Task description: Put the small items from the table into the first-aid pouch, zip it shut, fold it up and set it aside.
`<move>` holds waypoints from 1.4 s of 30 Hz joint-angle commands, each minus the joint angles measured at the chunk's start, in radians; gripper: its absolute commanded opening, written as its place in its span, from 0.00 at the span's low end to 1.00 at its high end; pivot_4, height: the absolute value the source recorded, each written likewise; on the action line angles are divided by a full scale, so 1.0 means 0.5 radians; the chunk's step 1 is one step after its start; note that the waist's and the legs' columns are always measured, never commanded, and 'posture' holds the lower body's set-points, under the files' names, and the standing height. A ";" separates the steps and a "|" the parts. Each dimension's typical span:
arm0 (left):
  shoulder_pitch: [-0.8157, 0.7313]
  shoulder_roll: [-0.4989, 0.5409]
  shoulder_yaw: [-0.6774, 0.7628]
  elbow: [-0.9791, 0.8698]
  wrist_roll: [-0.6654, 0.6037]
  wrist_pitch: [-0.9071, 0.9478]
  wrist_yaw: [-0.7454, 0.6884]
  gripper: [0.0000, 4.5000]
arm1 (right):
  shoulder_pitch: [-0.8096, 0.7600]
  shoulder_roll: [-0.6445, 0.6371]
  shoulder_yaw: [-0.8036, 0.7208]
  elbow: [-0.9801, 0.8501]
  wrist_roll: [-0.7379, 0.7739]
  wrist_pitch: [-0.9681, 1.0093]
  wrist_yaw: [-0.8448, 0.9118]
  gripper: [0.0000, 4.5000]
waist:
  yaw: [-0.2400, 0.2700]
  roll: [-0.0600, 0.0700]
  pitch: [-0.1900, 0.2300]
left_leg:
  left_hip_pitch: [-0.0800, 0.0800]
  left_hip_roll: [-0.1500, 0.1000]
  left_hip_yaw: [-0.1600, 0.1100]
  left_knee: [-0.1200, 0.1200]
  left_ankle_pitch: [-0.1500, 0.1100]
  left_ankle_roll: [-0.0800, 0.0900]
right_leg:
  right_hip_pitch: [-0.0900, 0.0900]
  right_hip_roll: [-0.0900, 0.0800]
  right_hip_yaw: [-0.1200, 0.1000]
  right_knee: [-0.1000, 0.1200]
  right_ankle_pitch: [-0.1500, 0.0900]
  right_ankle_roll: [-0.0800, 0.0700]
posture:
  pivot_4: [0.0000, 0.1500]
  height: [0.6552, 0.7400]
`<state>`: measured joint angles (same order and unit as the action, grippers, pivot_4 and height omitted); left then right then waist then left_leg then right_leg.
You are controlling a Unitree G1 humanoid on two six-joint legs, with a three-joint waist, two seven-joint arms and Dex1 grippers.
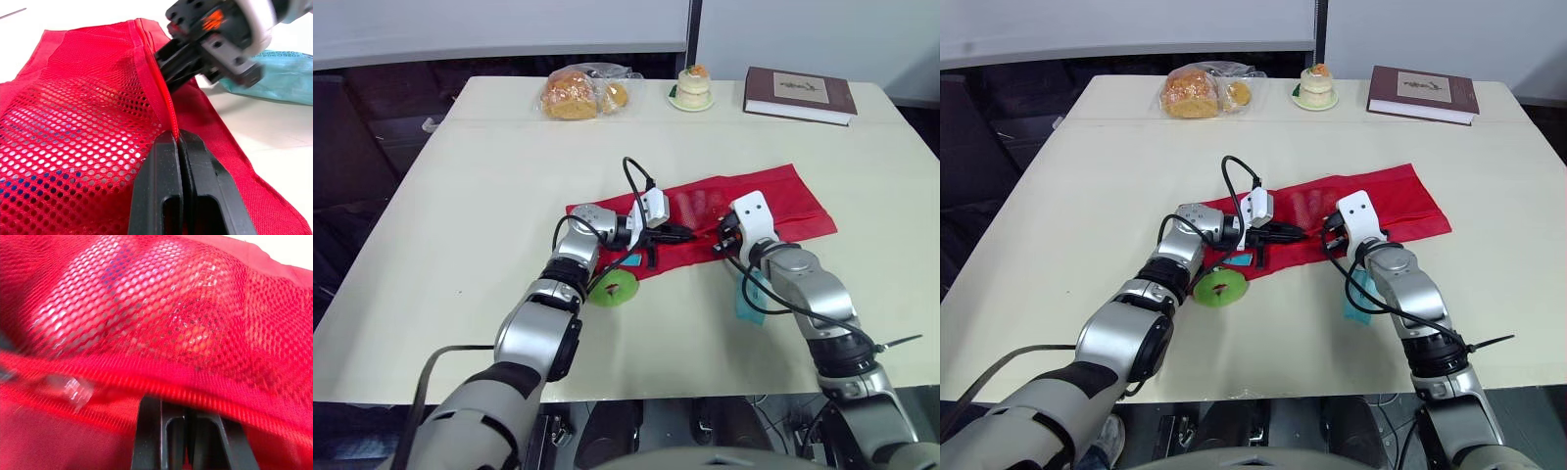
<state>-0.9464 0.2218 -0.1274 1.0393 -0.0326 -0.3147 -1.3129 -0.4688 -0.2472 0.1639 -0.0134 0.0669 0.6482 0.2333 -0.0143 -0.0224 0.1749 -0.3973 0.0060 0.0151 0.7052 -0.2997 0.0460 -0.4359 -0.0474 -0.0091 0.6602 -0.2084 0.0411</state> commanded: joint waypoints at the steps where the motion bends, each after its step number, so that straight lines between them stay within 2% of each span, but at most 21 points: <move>1: -0.047 -0.013 -0.012 -0.017 0.001 -0.029 -0.038 0.00 | -0.071 0.060 -0.026 0.057 -0.052 -0.329 -0.029 0.01 | -0.001 0.000 0.000 | 0.000 0.000 0.000 0.000 0.000 0.000 | 0.000 0.000 0.000 0.000 0.000 0.000 | 1.00 0.87; 6: -0.058 0.010 -0.011 0.014 0.013 -0.052 -0.039 0.00 | 0.074 -0.032 -0.014 -0.112 -0.029 -0.318 0.141 0.01 | 0.006 0.000 0.000 | 0.000 0.000 -0.001 0.000 0.000 0.000 | 0.000 0.000 0.000 0.000 0.000 0.000 | 1.00 0.87; 11: -0.081 0.064 0.006 0.063 0.033 -0.095 -0.029 0.00 | 0.403 -0.272 -0.097 -0.660 0.173 -0.305 0.476 0.01 | 0.005 0.000 0.000 | -0.003 0.000 -0.001 0.000 0.000 0.000 | 0.000 0.000 -0.001 -0.004 0.000 0.000 | 1.00 0.87; 16: -0.078 0.140 0.006 0.085 0.041 -0.143 -0.078 0.00 | 0.739 -0.461 -0.406 -1.044 0.467 -0.484 0.740 0.01 | 0.000 0.000 0.000 | 0.000 0.000 -0.001 -0.001 0.000 0.000 | 0.000 0.002 -0.001 -0.002 0.000 0.000 | 1.00 0.87; 19: -0.063 0.207 0.016 0.089 0.041 -0.159 -0.135 0.00 | 0.999 -0.596 -0.736 -1.203 0.734 -0.482 0.924 0.01 | 0.007 0.000 0.000 | 0.002 0.001 -0.002 0.000 0.000 0.000 | 0.001 0.002 -0.001 -0.001 0.000 0.000 | 1.00 0.87; 22: -0.048 0.273 0.024 0.098 0.044 -0.178 -0.176 0.00 | 1.261 -0.715 -1.145 -1.309 1.115 -0.407 1.114 0.17 | 0.008 0.000 0.000 | 0.002 0.001 -0.002 -0.001 0.000 0.000 | 0.002 0.002 -0.001 -0.001 0.000 0.000 | 1.00 0.87; 25: -0.036 0.327 0.033 0.109 0.040 -0.187 -0.211 0.00 | 1.506 -0.808 -1.511 -1.356 1.379 -0.406 1.283 0.47 | 0.005 0.000 0.000 | 0.003 0.002 -0.001 -0.001 0.000 0.000 | 0.004 0.001 0.000 -0.002 0.000 0.000 | 1.00 0.87; 30: -0.026 0.397 0.031 0.133 0.054 -0.202 -0.229 0.00 | 1.865 -0.914 -1.962 -1.403 1.592 -0.392 1.491 0.94 | 0.007 -0.001 0.000 | 0.005 0.004 0.000 -0.001 0.000 0.000 | 0.005 0.002 0.001 -0.003 -0.001 0.001 | 1.00 0.87; 31: -0.027 0.408 0.029 0.141 0.061 -0.206 -0.218 0.00 | 1.945 -0.929 -2.072 -1.409 1.635 -0.381 1.530 0.98 | 0.008 -0.001 0.000 | 0.005 0.004 0.000 -0.001 0.000 0.000 | 0.005 0.002 0.001 -0.003 -0.001 0.001 | 1.00 0.87; 37: -0.055 0.447 0.027 0.178 0.083 -0.217 -0.161 0.00 | 2.324 -0.928 -2.594 -1.386 1.809 -0.357 1.691 0.98 | 0.013 -0.002 0.000 | 0.005 0.005 0.001 -0.001 0.000 0.000 | 0.005 0.002 0.002 -0.005 -0.001 0.001 | 1.00 0.87; 42: -0.045 0.475 0.036 0.160 0.071 -0.189 -0.181 0.00 | 2.439 -0.908 -2.682 -1.427 1.875 -0.364 1.691 0.98 | 0.012 -0.002 0.000 | 0.005 0.006 0.002 -0.001 -0.001 0.000 | 0.005 0.002 0.002 -0.005 -0.001 0.001 | 1.00 0.87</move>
<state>-0.9646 0.4386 -0.1255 1.1231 0.0070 -0.4094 -1.3999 0.7417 -0.7036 -1.1471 -0.7004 0.9792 0.4746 1.0776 -0.0085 -0.0233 0.1748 -0.3949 0.0090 0.0164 0.7047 -0.2999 0.0460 -0.4333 -0.0465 -0.0080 0.6576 -0.2088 0.0416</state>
